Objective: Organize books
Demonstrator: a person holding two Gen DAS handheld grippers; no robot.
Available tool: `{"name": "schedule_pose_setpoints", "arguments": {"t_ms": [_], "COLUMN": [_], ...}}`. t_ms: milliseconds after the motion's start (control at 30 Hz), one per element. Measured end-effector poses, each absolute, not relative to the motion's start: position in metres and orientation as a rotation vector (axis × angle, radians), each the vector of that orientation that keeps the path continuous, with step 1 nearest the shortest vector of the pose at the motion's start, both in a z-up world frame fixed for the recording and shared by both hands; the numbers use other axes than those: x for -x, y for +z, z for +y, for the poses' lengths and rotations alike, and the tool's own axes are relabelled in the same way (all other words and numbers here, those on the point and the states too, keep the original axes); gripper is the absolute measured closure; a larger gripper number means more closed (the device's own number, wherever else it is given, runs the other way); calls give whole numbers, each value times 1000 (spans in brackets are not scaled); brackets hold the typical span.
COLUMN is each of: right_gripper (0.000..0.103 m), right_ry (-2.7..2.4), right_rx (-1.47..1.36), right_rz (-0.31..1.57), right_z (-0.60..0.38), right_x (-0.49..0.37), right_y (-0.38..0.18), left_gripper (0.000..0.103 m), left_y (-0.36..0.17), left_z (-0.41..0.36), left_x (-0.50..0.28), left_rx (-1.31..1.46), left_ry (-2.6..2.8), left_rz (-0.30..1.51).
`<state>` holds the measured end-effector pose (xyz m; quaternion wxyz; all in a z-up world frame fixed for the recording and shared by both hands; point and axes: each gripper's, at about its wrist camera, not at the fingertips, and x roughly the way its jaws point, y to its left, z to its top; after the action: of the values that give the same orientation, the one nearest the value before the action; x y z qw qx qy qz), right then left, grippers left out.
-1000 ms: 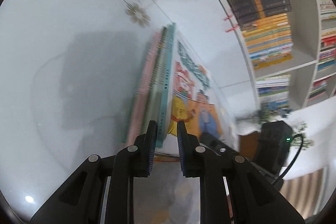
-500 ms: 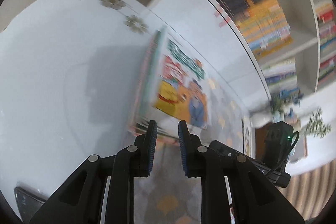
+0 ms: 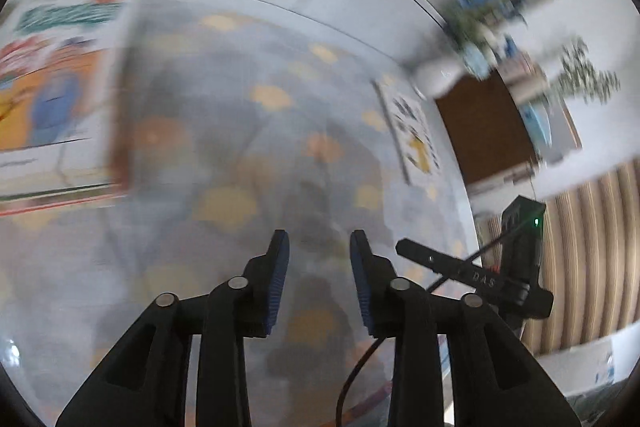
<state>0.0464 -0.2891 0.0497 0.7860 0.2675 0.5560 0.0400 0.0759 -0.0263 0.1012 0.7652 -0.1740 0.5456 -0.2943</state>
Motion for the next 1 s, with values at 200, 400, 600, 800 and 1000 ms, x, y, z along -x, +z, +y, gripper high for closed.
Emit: {"name": "schedule_pose_setpoints", "arguments": {"t_ms": [200, 400, 600, 800, 1000], "right_gripper": [49, 49, 49, 49, 49], "right_ry": [12, -45, -92, -80, -93], "right_rx": [-635, -656, -699, -698, -652], "right_rz": [1171, 1132, 1137, 1171, 1074], "right_z": [-383, -459, -522, -543, -550], "right_x": [-29, -18, -17, -43, -80], "right_y": [55, 63, 57, 43, 48], "left_gripper": [56, 56, 56, 56, 56], "left_y": [105, 102, 68, 51, 41], "left_z": [-113, -184, -232, -264, -278], "left_x": [-79, -93, -114, -136, -158], "left_rx": [333, 261, 276, 334, 301], "left_ry": [-659, -618, -569, -540, -522], "left_rz": [1249, 1257, 1289, 1305, 1319]}}
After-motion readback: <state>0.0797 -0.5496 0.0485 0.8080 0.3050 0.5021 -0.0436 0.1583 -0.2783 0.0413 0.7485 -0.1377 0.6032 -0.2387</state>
